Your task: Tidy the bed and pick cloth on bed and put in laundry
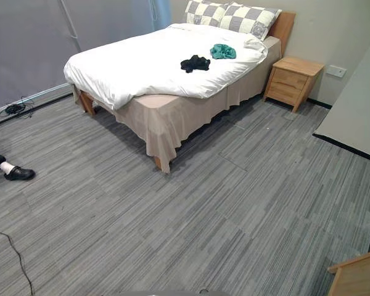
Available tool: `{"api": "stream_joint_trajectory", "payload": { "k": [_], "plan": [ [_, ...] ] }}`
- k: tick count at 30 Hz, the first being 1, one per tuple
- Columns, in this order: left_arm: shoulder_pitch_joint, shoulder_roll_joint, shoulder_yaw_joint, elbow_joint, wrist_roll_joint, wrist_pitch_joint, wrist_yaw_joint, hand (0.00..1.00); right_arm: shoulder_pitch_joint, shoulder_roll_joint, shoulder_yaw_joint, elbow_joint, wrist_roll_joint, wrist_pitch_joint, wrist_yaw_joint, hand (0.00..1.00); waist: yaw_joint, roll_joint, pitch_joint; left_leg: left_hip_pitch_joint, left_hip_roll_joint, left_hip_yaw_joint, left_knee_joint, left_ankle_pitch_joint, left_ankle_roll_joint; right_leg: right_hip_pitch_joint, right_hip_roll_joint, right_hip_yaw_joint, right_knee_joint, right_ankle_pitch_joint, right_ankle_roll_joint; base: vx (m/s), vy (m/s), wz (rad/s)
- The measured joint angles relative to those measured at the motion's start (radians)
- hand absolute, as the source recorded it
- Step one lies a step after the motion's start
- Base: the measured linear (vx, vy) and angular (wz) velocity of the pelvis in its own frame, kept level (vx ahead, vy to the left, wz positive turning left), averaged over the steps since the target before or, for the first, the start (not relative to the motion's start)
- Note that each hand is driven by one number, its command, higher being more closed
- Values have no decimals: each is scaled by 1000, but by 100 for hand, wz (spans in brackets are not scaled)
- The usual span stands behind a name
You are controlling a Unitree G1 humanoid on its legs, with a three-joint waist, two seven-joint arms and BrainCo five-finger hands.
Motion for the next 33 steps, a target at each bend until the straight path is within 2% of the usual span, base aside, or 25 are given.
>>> {"api": "stream_joint_trajectory", "payload": {
  "k": [3, 7, 11, 26, 33],
  "plan": [
    [-15, 3, 1, 6, 18, 1, 1, 0, -15, 0, -1, 4, -1, 0, 0, 0, 0, 2, 12, 5, -2, 5, 1, 3, 3, 5, -1, -1, -1, 0, -1, 82, 9, -4],
    [-38, 15, 0, 12, 25, 1, 0, 0, -52, 6, -8, 20, -9, -1, 0, 0, 0, -12, 33, 17, -3, 5, 1, 3, 3, 26, -2, -6, -15, -1, 1, 46, -14, 3],
    [-51, 13, 0, 13, 32, 1, 0, 0, -64, 8, -21, 19, -9, -1, 1, 0, 0, -7, 52, 26, -1, 2, 1, 2, 2, 37, -3, -18, -15, -5, 7, -22, -32, 7],
    [-52, 11, 0, 14, 34, 1, -1, 0, -63, 6, -16, 18, -9, -2, 2, 0, 0, -6, 56, 14, 1, 14, -7, -6, 3, 35, -2, -22, -39, 0, 11, -65, -22, 0],
    [-55, 13, -1, 18, 34, 1, -3, 0, -65, 6, -15, 19, -10, 0, 3, 0, 0, -7, 55, 13, 1, 19, -2, -2, 9, 35, 0, -18, -55, 11, -4, 63, -19, -2]
  ]
}}
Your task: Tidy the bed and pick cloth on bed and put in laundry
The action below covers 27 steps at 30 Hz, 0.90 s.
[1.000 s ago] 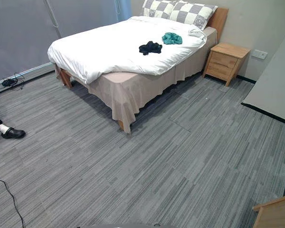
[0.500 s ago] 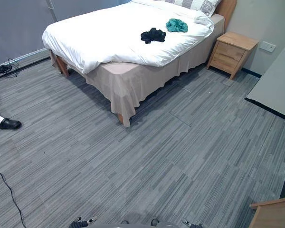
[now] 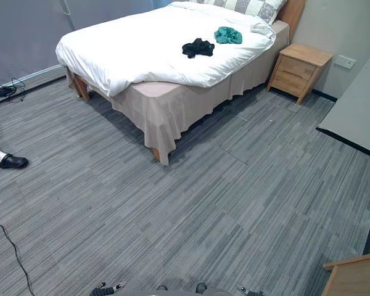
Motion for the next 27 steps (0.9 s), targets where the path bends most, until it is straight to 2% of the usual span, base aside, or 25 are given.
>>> {"api": "stream_joint_trajectory", "payload": {
  "k": [6, 8, 9, 10, 11, 12, 13, 14, 15, 16, 17, 18, 19, 21, 22, 23, 24, 25, 26, 27],
  "plan": [
    [-12, 3, 0, 4, -1, 1, 0, 0, -25, -3, 3, 0, -7, 5, 1, 0, 1, -3, 3, -36, 10, 29, 1, 0, -1, -48, 13, 37, 10, 6, -6, 10, -30, -20],
    [-21, 4, 0, 3, -2, 2, 0, 0, -44, -3, 3, -3, -7, 5, 0, 0, 3, -6, 8, -49, 15, 49, 1, -3, -2, -102, 20, 52, 83, -24, -7, -14, -36, -27],
    [-30, 9, 0, 2, -2, 2, -1, 0, -52, 0, 3, -12, -7, 5, 1, 0, 2, -11, 20, -49, 12, 53, 1, -6, -2, -145, 17, 53, 169, -67, -4, -27, -46, -6],
    [-36, 15, 0, 1, -2, 2, -1, 0, -49, 12, 2, -30, -7, 5, 1, 0, 0, -21, 29, -46, 1, 53, 0, -25, 0, -189, 5, 49, 272, -127, 24, -28, -49, 1],
    [-39, 17, 0, 0, -3, 2, -1, 0, -45, 16, 1, -39, -7, 5, 1, 0, 0, -26, 35, -41, -4, 54, -1, -32, 5, -210, -4, 45, 326, -156, 58, -40, -63, 0],
    [-46, 19, 1, -6, -3, 2, -1, 0, -41, 15, -6, -47, -8, 5, 5, 0, 1, -35, 45, -31, -13, 52, -6, -45, 7, -282, -15, 39, 498, -187, 130, -45, -66, -2],
    [-46, 22, 0, -4, -3, 3, -1, 0, -47, 14, -7, -56, -8, 5, 10, 0, 3, -27, 55, -26, -6, 48, 4, -52, 13, -357, -24, 27, 635, -178, 143, -14, -73, 10],
    [-47, 25, 0, -4, -4, 4, -1, 0, -45, 17, -8, -65, -7, 6, 14, 0, -3, -26, 63, -25, -1, 42, 17, -56, 12, -395, -36, 9, 717, -179, 137, 44, -66, 38],
    [-56, 25, 0, -4, -5, 5, -1, 0, -44, 16, -17, -66, -7, 8, 19, 0, -20, -30, 72, -22, 18, 28, 38, -71, 11, -450, -79, -39, 812, -193, 113, 131, -61, 45],
    [-54, 24, 1, -3, -8, 8, -1, 0, -41, 18, -27, -62, -7, 7, 19, 0, -24, -23, 77, -6, 37, 25, 38, -82, 4, -478, -128, -87, 793, -201, 97, 146, -50, 35],
    [-53, 25, 1, -3, -14, 9, -1, 0, -41, 17, -28, -58, -7, 7, 19, 0, -24, -22, 77, 2, 47, 24, 35, -86, -2, -484, -145, -103, 744, -195, 92, 240, -103, 10],
    [-53, 25, 1, -2, -19, 11, -1, 0, -41, 17, -28, -56, -7, 6, 18, 0, -26, -22, 78, 17, 68, 24, 34, -99, -20, -484, -158, -115, 575, -157, 86, 353, -173, -8],
    [-57, 24, 2, -1, -19, 11, -1, 0, -40, 16, -27, -52, -7, 5, 18, 0, -31, -21, 79, 28, 89, 23, 31, -116, -43, -476, -161, -113, 347, -65, 87, 405, -213, -13],
    [-79, 31, 5, 10, -18, 11, -1, 0, -37, 18, -28, -39, -7, 5, 18, 0, -46, -30, 87, 52, 106, 10, 27, -146, -83, -475, -171, -110, 71, 62, 129, 463, -264, -3],
    [-98, 37, 28, 24, -17, 11, -1, 0, -36, 22, -31, -37, -7, 6, 18, 0, -61, -40, 93, 65, 105, -5, 32, -175, -102, -494, -195, -100, 45, 68, 147, 491, -318, 24],
    [-106, 32, 54, 26, -17, 10, -1, 0, -21, 29, -60, -37, -7, 11, 18, 0, -68, -47, 98, 96, 106, -12, 33, -203, -110, -502, -214, -88, 75, 70, 149, 429, -299, 22],
    [-114, 12, 80, 26, -17, 8, -1, 0, -16, 25, -86, -36, -7, 16, 18, 0, -72, -41, 107, 127, 121, -14, 33, -226, -106, -511, -203, -90, 124, 154, 129, 521, -332, 0],
    [-115, -33, 122, 25, -16, 4, -1, 0, -9, 18, -123, -44, -6, 17, 19, 0, -80, 24, 115, 160, 178, 5, 46, -266, -40, -548, -143, -117, 252, 154, 122, 791, -501, -37],
    [-117, -70, 160, 12, -14, -2, -4, 0, -16, 11, -149, -64, -6, 17, 19, 0, -80, 54, 108, 111, 238, 25, 225, -224, -69, -558, -101, -127, 327, 137, 69, 769, -533, -40],
    [-118, -80, 171, 1, -13, -4, -4, 0, -18, 19, -161, -78, -6, 18, 18, 0, -81, 56, 111, 64, 268, 17, 353, -204, -73, -539, -84, -137, 327, 121, 43, 747, -565, -36]
  ]
}}
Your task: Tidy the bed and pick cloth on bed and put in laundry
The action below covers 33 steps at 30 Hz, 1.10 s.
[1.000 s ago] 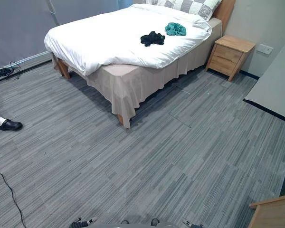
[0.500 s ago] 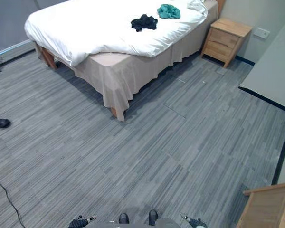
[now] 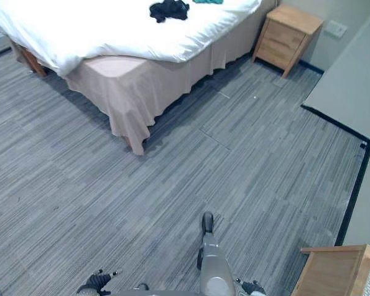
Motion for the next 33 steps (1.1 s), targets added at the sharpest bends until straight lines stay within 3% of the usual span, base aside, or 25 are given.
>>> {"api": "stream_joint_trajectory", "payload": {
  "k": [1, 2, 3, 5, 8, 10, 11, 12, 13, 14, 15, 16, 17, 18, 20, 22, 23, 24, 25, 26, 27, 28, 29, 30, 33],
  "plan": [
    [0, -15, 15, -28, 1, 1, 0, 0, 5, 13, -15, -25, 2, 0, 0, 0, -1, 2, 4, -83, 49, -25, 214, 68, 33, 50, 23, -18, -14, -21, -29, 620, -469, -20],
    [1, -31, 24, -61, -2, 2, 0, 0, 16, 29, -9, -49, 8, -1, -1, 0, 3, 0, 7, -197, 105, -75, 480, 242, 75, 114, 59, -24, -28, -60, -76, 640, -407, -20],
    [1, -36, 23, -77, -7, 2, -1, 0, 16, 29, 9, -55, 10, -1, -3, 0, 10, -1, 13, -247, 124, -95, 611, 270, 62, 150, 80, -16, -28, -80, -95, 630, -339, -47],
    [-1, -22, 13, -162, -19, -7, 3, 0, 13, 28, 91, -84, 21, -2, -18, 0, 56, -40, 39, -406, 147, -91, 952, 225, 27, 326, 121, 25, -83, -136, -136, 600, -308, -56],
    [-2, -9, 3, -185, -43, -19, 4, 0, -3, 25, 122, -93, 20, -1, -22, 0, 71, -59, 42, -492, 132, -11, 875, 176, 12, 453, 119, 49, -172, -157, -133, 569, -233, -15],
    [-11, -11, 1, -190, -62, -22, 4, 0, -57, 6, 140, -66, 17, -1, -19, 0, 93, -54, 43, -548, 59, 83, 592, 126, -26, 535, 104, 78, -235, -170, -121, 577, -92, -39],
    [-15, -11, 0, -189, -68, -23, 4, 0, -76, 3, 138, -51, 16, -1, -18, 0, 101, -55, 44, -550, 35, 117, 499, 125, -29, 549, 96, 82, -244, -175, -115, 569, 3, -47],
    [-20, -11, -11, -185, -69, -23, 4, 0, -100, -2, 138, -32, 6, -2, -19, 0, 112, -57, 44, -533, -13, 214, 296, 133, -28, 590, 81, 83, -274, -190, -92, 577, 42, -31],
    [-18, -13, -28, -168, -67, -21, 4, 0, -102, -12, 142, -30, 1, -6, -18, 0, 107, -47, 38, -496, -48, 361, 105, 166, -7, 635, 76, 77, -300, -216, -75, 582, 54, -20],
    [-17, -16, -31, -153, -67, -19, 3, 0, -95, -22, 148, -30, -2, -8, -18, 0, 109, -36, 30, -483, -58, 450, 36, 211, 11, 655, 79, 72, -305, -233, -70, 769, 154, 16],
    [-4, -20, -31, -126, -66, -18, 2, 0, -64, -25, 141, -28, -10, -12, -17, 0, 107, -1, 6, -434, -90, 603, -45, 236, 292, 729, 103, 69, -299, -301, -40, 669, 183, 48],
    [-12, -11, -30, -116, -64, -17, 0, 0, -60, -5, 142, -17, -17, -11, -17, 0, 95, -46, 0, -422, -137, 588, -46, 225, 291, 746, 73, 53, -281, -317, -26, 841, 253, 80],
    [-11, -4, -31, -114, -59, -17, 1, 0, -50, 1, 148, -12, -28, -11, -16, 0, 92, -66, -12, -419, -167, 564, -56, 215, 303, 739, 51, 35, -237, -324, -12, 544, 184, 88],
    [-5, -6, -35, -117, -55, -20, 0, 0, -48, -2, 152, 9, -41, -10, -14, 0, 98, -70, -19, -395, -192, 520, -96, 192, 290, 686, 41, 18, -88, -342, 24, 653, 232, 100],
    [-4, 12, -94, -95, -55, -12, 1, 0, -47, -8, 161, 14, -50, -12, -2, 0, 75, -77, -17, -314, -260, 394, -156, 167, 252, 476, -17, -6, 464, -278, 166, 593, 204, 143],
    [1, 25, -121, -74, -55, -7, 2, 0, -44, -17, 170, 14, -52, -12, 1, 0, 57, -74, -14, -252, -275, 322, -158, 144, 225, 393, -62, -16, 602, -340, 143, 572, 51, 147],
    [-1, 34, -141, -64, -55, -5, 2, 0, -45, -30, 190, 2, -52, -17, 1, 0, 53, -52, -3, -198, -275, 275, -165, 133, 206, 341, -92, -30, 581, -385, 103, 667, -69, 156],
    [-1, 41, -149, -63, -55, -4, 1, 0, -47, -38, 209, -3, -52, -23, 1, 0, 53, -51, -3, -156, -267, 218, -178, 132, 194, 298, -96, -5, 482, -409, 84, 541, -122, 142],
    [-1, 44, -150, -62, -55, -4, 2, 0, -48, -39, 210, -4, -51, -23, 1, 0, 52, -41, 0, -144, -262, 188, -184, 135, 189, 274, -90, 28, 405, -409, 83, 502, -214, 156],
    [1, 49, -152, -61, -55, -4, 2, 0, -49, -39, 214, -5, -49, -27, 0, 0, 52, -45, -2, -128, -250, 139, -190, 135, 156, 256, -69, 125, 224, -384, 103, 449, -280, 160],
    [3, 53, -151, -58, -54, -5, 2, 0, -46, -35, 213, -2, -44, -27, 0, 0, 52, -57, -8, -125, -253, 108, -203, 125, 128, 254, -67, 199, 72, -324, 114, 526, -380, 190],
    [8, 68, -140, -56, -58, -6, -1, 0, -41, -16, 205, 10, -40, -24, -1, 0, 60, -97, -14, -102, -273, 72, -228, 118, 93, 247, -86, 275, -68, -166, 127, 337, -269, 150],
    [6, 84, -129, -58, -57, -5, 0, 0, -41, 0, 205, 20, -39, -21, -1, 0, 68, -146, -21, -88, -295, 48, -232, 115, 77, 241, -100, 300, -94, -39, 118, 437, -413, 117],
    [-4, 73, -97, -54, -55, -4, 2, 0, -55, -11, 204, 34, -39, -17, 2, 0, 84, -117, -9, -58, -267, 31, -245, 118, 43, 242, -81, 276, -43, -62, 93, 388, -340, 76],
    [20, -8, -47, -52, -47, 1, 1, 0, -51, -46, 175, 31, -38, -20, -3, 0, 84, -28, -48, -63, -168, 43, -258, 115, -8, 325, -8, 204, -173, -53, 53, 341, -266, 42]
  ]
}}
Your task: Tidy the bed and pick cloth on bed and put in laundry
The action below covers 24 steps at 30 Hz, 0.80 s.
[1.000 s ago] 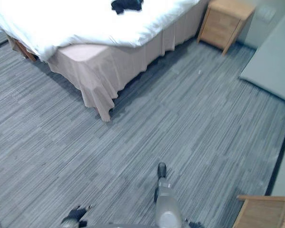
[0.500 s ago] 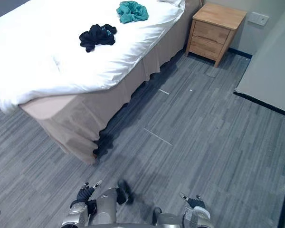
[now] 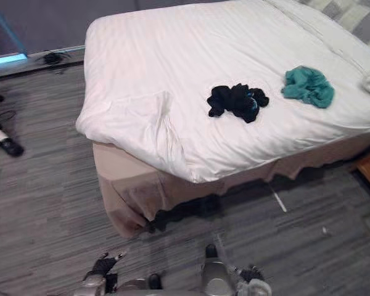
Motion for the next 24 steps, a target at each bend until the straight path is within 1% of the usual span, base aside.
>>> {"api": "stream_joint_trajectory", "payload": {
  "k": [1, 2, 3, 4, 7, 9, 10, 11, 12, 13, 14, 15, 16, 18, 19, 21, 23, 24],
  "plan": [
    [0, -20, 14, 2, 1, 1, -3, 0, 3, 3, -6, -1, 2, 1, 2, 0, -4, 10, -5, 1, 20, -8, 1, 10, -14, 22, 15, -23, -25, 1, -15, 197, -208, 33],
    [0, -25, 18, 3, 1, 1, -4, 0, 5, 4, -12, -1, 2, 1, 2, 0, -4, 11, -7, 3, 27, -7, 1, 14, -21, 31, 21, -30, -32, -2, -24, 147, -177, 32],
    [-1, -25, 18, 5, 1, 0, -7, 0, 7, 7, -18, -2, 3, 1, 1, 0, -4, 11, -8, 6, 42, -6, 1, 17, -24, 46, 34, -45, -45, -3, -32, 105, -140, 24],
    [-1, -25, 18, 5, 1, 0, -12, 0, 8, 8, -18, -4, 5, 1, 0, 0, -3, 20, -13, 8, 52, -6, 0, 17, -24, 57, 43, -54, -60, -1, -39, 85, -117, 21],
    [-1, -23, 26, 2, 0, 1, -17, 0, 26, 15, -19, -23, 6, 1, -2, 0, 0, 16, -16, 10, 57, -6, -4, 17, -25, 79, 48, -66, -103, 12, -50, 23, -45, 13],
    [-1, -21, 31, -4, -7, 1, -9, 0, 36, 20, -21, -31, 6, 1, -5, 0, 1, 12, -17, 8, 56, -6, -8, 17, -25, 97, 44, -73, -135, 27, -47, -38, 9, 9],
    [1, -18, 41, -11, -20, 2, 6, 0, 50, 26, -22, -35, 6, 0, -15, 0, 1, 5, -24, 3, 54, -6, -15, 17, -26, 108, 40, -78, -167, 40, -40, -52, 16, 10],
    [1, -17, 51, -22, -40, 1, 14, 0, 56, 30, -22, -37, 6, -1, -18, 0, 1, 2, -25, 2, 53, -6, -16, 17, -26, 113, 39, -80, -179, 49, -43, -63, 17, 5],
    [12, -15, 70, -66, -90, 1, 48, 0, 73, 35, -30, -49, 6, -1, -21, 0, 6, -5, -30, 0, 53, -3, -17, 17, -26, 118, 37, -84, -196, 60, -39, 0, 0, 0],
    [19, -10, 75, -100, -111, 1, 67, 0, 87, 43, -35, -65, 6, -2, -22, 0, 11, -8, -31, 0, 53, -3, -16, 17, -26, 122, 37, -86, -204, 64, -37, -40, 4, 4],
    [30, 7, 77, -178, -138, 0, 91, 0, 117, 48, -35, -89, 6, -7, -31, 0, 19, -10, -32, 1, 54, -5, -15, 16, -27, 130, 35, -93, -212, 67, -39, -35, -2, 11],
    [30, 31, 100, -273, -162, -1, 120, 0, 148, 55, -28, -111, 6, -15, -39, 0, 25, -11, -35, 1, 55, -6, -15, 17, -27, 136, 36, -99, -218, 68, -40, -41, -5, 13],
    [29, 60, 122, -348, -171, -3, 140, 0, 166, 54, -12, -129, 6, -19, -40, 0, 24, -11, -35, 1, 56, -6, -15, 17, -29, 138, 37, -102, -219, 69, -42, -32, -10, 8],
    [16, 151, 152, -494, -203, -37, 197, 0, 205, 51, 31, -167, 4, -25, -41, 0, 23, -8, -37, -3, 61, -6, -15, 17, -30, 138, 41, -104, -223, 71, -46, -15, -9, 2],
    [8, 180, 152, -528, -206, -47, 211, 0, 216, 51, 39, -176, 3, -26, -40, 0, 23, -6, -39, -5, 62, -6, -15, 17, -31, 138, 42, -106, -225, 72, -47, -26, -19, 4],
    [-59, 265, 149, -633, -205, -61, 245, 0, 248, 42, 54, -191, 3, -30, -40, 0, 23, 4, -53, -24, 71, -6, -15, 18, -33, 126, 41, -116, -226, 73, -48, -17, -17, 12],
    [-121, 304, 140, -681, -198, -70, 253, 0, 249, 36, 63, -191, 2, -30, -39, 0, 22, 4, -53, -43, 72, -5, -11, 20, -37, 113, 39, -124, -226, 76, -51, -13, -4, 14],
    [-179, 340, 122, -702, -193, -81, 267, 0, 243, 32, 78, -193, 2, -35, -39, 0, 23, 1, -53, -75, 72, -4, 3, 23, -42, 89, 38, -126, -225, 83, -53, -37, 0, 5]
  ]
}}
